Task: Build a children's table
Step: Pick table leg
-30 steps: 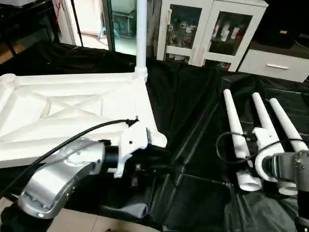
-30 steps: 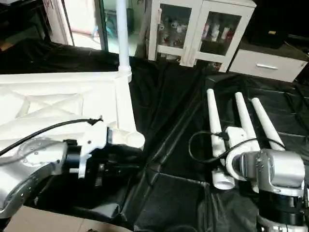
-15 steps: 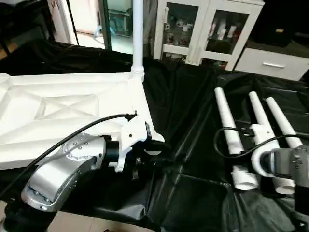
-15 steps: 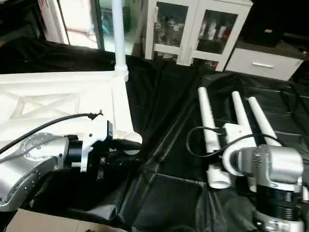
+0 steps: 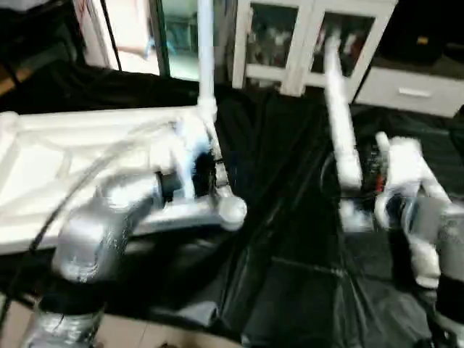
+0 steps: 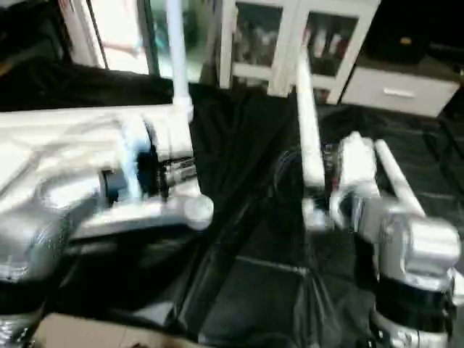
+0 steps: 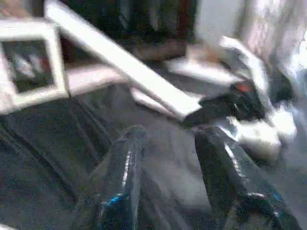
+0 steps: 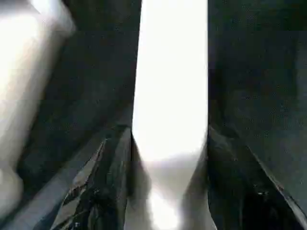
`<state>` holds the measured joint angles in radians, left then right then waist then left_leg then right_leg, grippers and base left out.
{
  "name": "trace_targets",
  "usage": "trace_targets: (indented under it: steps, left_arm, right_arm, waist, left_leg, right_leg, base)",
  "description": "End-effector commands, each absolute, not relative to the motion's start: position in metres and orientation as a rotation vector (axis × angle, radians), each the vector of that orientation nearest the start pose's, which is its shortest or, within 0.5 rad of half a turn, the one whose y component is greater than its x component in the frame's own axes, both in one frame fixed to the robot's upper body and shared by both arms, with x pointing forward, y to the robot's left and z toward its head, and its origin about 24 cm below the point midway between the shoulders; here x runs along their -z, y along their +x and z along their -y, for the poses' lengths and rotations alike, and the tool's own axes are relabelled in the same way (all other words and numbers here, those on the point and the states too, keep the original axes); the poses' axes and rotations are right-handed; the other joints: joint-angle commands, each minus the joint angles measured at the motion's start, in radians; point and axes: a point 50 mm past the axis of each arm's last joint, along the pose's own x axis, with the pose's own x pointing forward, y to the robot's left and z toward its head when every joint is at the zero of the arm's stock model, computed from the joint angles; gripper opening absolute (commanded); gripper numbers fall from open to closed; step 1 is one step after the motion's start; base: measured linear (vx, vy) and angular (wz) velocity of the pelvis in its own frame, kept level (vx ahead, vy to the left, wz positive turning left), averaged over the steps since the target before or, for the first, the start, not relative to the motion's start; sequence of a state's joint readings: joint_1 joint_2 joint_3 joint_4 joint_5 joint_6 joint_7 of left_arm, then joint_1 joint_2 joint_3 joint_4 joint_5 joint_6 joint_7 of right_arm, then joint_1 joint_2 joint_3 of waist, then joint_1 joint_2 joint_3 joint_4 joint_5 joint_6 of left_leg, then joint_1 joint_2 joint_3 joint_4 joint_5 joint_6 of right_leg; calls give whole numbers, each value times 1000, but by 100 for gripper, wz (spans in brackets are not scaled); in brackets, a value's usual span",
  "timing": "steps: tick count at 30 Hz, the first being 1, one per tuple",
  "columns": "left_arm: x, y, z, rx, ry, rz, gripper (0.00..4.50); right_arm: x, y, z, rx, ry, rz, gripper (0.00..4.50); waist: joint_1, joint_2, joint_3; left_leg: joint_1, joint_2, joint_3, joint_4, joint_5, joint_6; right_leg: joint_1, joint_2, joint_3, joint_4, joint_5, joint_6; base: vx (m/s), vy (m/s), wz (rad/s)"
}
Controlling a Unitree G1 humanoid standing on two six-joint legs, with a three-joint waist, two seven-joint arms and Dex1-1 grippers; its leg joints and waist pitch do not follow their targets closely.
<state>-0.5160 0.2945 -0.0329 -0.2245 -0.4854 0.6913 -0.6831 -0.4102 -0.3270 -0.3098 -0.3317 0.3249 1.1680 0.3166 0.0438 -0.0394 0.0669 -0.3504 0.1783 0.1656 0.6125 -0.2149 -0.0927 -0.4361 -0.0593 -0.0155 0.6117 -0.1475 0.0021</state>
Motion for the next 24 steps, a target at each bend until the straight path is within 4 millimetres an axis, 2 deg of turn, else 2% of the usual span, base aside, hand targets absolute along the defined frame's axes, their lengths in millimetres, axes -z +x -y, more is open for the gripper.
trace_targets:
  steps: [1, 2, 4, 5, 6, 7, 8, 12, 13, 14, 17, 18, 21, 22, 24]
  left_arm:
    - [-182, 300, -108, 978, -126, 12, 238]
    - [-191, 309, -103, 928, -211, 26, 252]
    - [-202, 315, -96, 934, -305, 55, 268]
    - [-206, 315, -92, 961, -336, 67, 270]
    - [-209, 315, -89, 980, -353, 74, 277]
    - [-211, 315, -88, 987, -358, 80, 290]
    - [-215, 315, -83, 1002, -365, 86, 312]
    - [-216, 317, -80, 981, -403, 59, 329]
    - [-216, 317, -80, 975, -422, 51, 329]
    - [-215, 318, -80, 969, -442, 41, 351]
    - [-212, 319, -80, 944, -451, 17, 358]
    - [-211, 321, -81, 923, -467, 9, 380]
    - [-214, 321, -81, 924, -500, 22, 410]
    - [-215, 322, -81, 920, -511, 26, 410]
    - [-216, 324, -82, 900, -518, 22, 438]
  right_arm:
    - [-161, 284, 197, -350, 69, -230, 189]
    - [-165, 280, 185, -429, -26, -153, 189]
    - [-168, 276, 173, -504, -108, -93, 189]
    - [-169, 275, 168, -537, -161, -65, 189]
    - [-169, 274, 164, -557, -198, -49, 189]
    - [-169, 273, 162, -570, -222, -41, 189]
    - [-170, 271, 156, -608, -273, -19, 188]
    - [-172, 268, 148, -661, -297, 33, 188]
    - [-172, 268, 147, -669, -300, 41, 188]
    - [-173, 267, 146, -673, -312, 64, 188]
    - [-173, 267, 145, -673, -298, 85, 188]
    - [-172, 266, 144, -684, -304, 95, 188]
    - [-168, 264, 141, -710, -323, 93, 188]
    - [-167, 263, 140, -713, -327, 96, 188]
    - [-169, 264, 140, -695, -317, 116, 188]
  waist:
    - [7, -5, -60]
    - [7, -5, -62]
    - [11, -9, -65]
    - [13, -9, -65]
    - [14, -13, -66]
    - [14, -12, -66]
    - [14, -16, -65]
    - [16, -17, -60]
    - [17, -17, -60]
    - [17, -17, -60]
    - [14, -18, -56]
    - [13, -15, -56]
    - [13, -17, -56]
    - [14, -22, -56]
    - [13, -20, -57]
  left_leg:
    - [-13, 18, -3, -72, -150, -2]
    - [-12, 20, -2, -70, -133, 4]
    - [-8, 20, -1, -67, -113, 14]
    - [-12, 20, -1, -67, -101, 20]
    - [-16, 21, -2, -68, -84, 28]
    - [-13, 22, 0, -66, -69, 35]
    - [-16, 22, 0, -65, -63, 42]
    - [-17, 22, 1, -65, -80, 54]
    - [-16, 22, 1, -65, -86, 53]
    - [-16, 22, 1, -65, -92, 49]
    - [-15, 22, 0, -68, -127, 42]
    - [-15, 23, -2, -69, -136, 38]
    - [-15, 22, -2, -69, -133, 37]
    - [-17, 22, -2, -68, -127, 41]
    - [-18, 20, -1, -67, -117, 47]
  right_leg:
    - [58, -46, 26, -85, -397, -89]
    - [59, -46, 27, -80, -361, -101]
    - [61, -44, 27, -76, -299, -131]
    - [64, -46, 27, -75, -281, -138]
    - [67, -47, 27, -70, -257, -150]
    - [65, -46, 28, -67, -233, -160]
    - [67, -46, 28, -67, -225, -164]
    - [65, -46, 29, -72, -264, -152]
    - [65, -47, 28, -73, -277, -150]
    - [65, -47, 28, -73, -286, -149]
    - [61, -44, 26, -80, -342, -128]
    - [60, -45, 26, -81, -357, -115]
    - [59, -44, 27, -81, -344, -113]
    - [60, -44, 27, -80, -332, -114]
    - [61, -43, 26, -80, -314, -120]
  base:
    - [0, 0, 0]
    - [0, 0, 0]
    - [0, 0, 0]
    - [0, 0, 0]
    - [0, 0, 0]
    - [0, 0, 0]
    - [0, 0, 0]
    - [0, 0, 0]
    - [0, 0, 0]
    - [0, 0, 0]
    - [0, 0, 0]
    - [0, 0, 0]
    - [0, 0, 0]
    - [0, 0, 0]
    - [0, 0, 0]
